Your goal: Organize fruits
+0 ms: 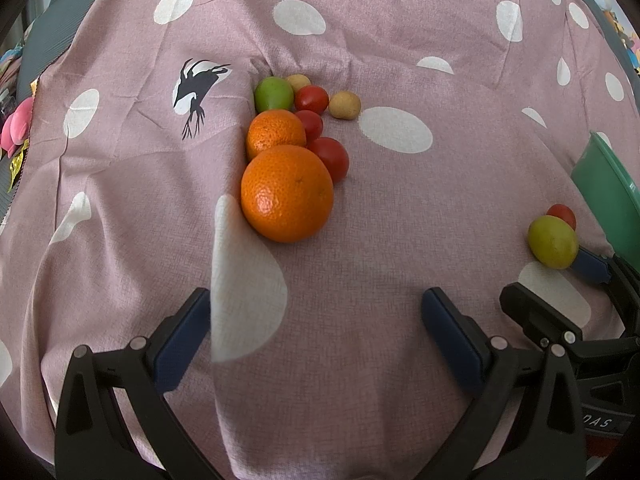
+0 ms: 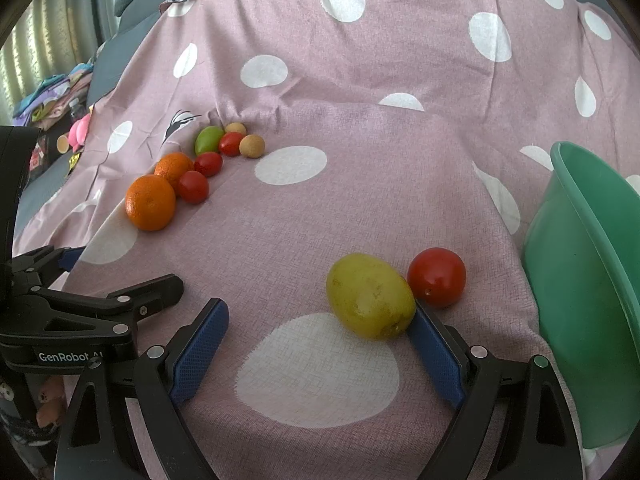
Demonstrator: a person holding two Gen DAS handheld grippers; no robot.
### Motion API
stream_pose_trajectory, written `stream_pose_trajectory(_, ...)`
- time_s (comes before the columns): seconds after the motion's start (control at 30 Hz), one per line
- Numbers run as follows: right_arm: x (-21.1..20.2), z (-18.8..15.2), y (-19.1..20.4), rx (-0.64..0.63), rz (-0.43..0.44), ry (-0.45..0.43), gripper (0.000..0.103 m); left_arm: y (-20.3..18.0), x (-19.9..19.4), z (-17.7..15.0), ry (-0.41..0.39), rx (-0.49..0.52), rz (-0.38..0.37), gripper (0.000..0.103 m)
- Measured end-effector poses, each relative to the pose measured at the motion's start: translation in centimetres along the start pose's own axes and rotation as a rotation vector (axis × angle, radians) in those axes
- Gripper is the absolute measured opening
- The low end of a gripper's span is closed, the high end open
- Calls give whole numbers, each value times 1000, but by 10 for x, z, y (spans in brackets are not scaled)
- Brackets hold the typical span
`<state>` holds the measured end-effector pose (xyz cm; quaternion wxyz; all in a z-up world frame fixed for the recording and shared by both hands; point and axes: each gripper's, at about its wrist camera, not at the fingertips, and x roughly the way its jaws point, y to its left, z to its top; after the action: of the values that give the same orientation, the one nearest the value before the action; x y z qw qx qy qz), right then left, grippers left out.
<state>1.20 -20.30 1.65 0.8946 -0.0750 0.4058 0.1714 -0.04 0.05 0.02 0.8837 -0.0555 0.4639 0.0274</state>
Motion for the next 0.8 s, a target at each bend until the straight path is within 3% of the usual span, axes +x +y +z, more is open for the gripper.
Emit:
stream_pose_trajectory(0.37, 1, 1, 0, 0, 0, -1, 90, 0, -2, 2, 11, 1, 0, 102)
stream_pose_trajectory(0.5, 6, 5, 4, -3, -6, 12, 95, 8, -8, 6, 6, -24, 12, 101)
stream_pose_trajectory(0.6, 2, 5, 6, -11, -20, 33, 95, 16, -26, 11, -49, -58, -27, 101)
stream_pose_trajectory(0.73, 0, 14, 7, -23, -30, 72, 95, 23, -55, 28, -102, -89, -6, 101)
stream_pose_trajectory(0.8, -14, 25, 6, -4, -34, 42, 95, 25, -70, 41, -116, -106, -22, 102)
